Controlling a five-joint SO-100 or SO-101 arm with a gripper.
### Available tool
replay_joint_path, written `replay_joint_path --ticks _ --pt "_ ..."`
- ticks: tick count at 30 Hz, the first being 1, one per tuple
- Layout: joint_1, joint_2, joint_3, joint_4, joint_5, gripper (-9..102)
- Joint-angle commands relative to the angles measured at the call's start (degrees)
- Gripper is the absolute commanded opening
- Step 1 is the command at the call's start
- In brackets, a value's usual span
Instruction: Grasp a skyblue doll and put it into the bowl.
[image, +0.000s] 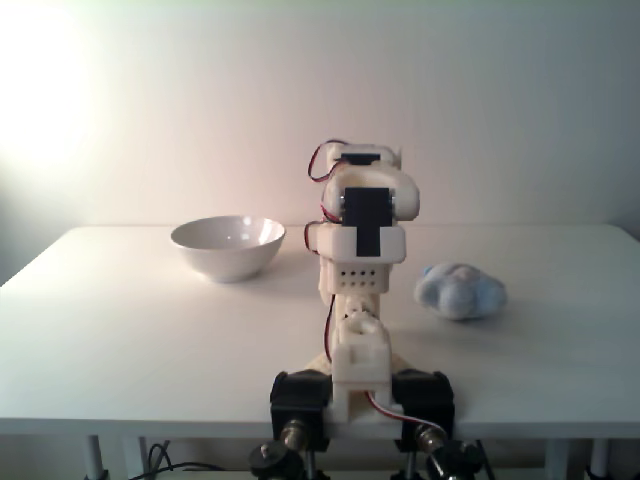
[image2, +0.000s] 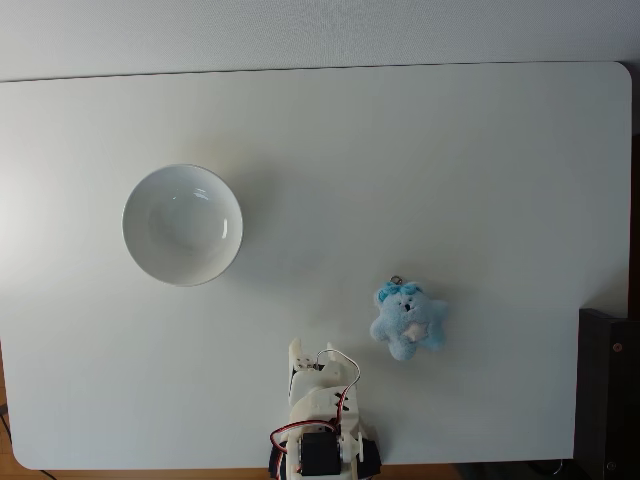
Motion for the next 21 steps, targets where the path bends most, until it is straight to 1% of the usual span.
replay_joint_path --ticks 1,9,21 --pt "-0.4 0.4 -0.4 0.2 0.2 21" --pt "-0.4 0.4 -2.6 -0.4 0.3 22" --pt "-0.4 0.4 -11.1 -0.2 0.3 22"
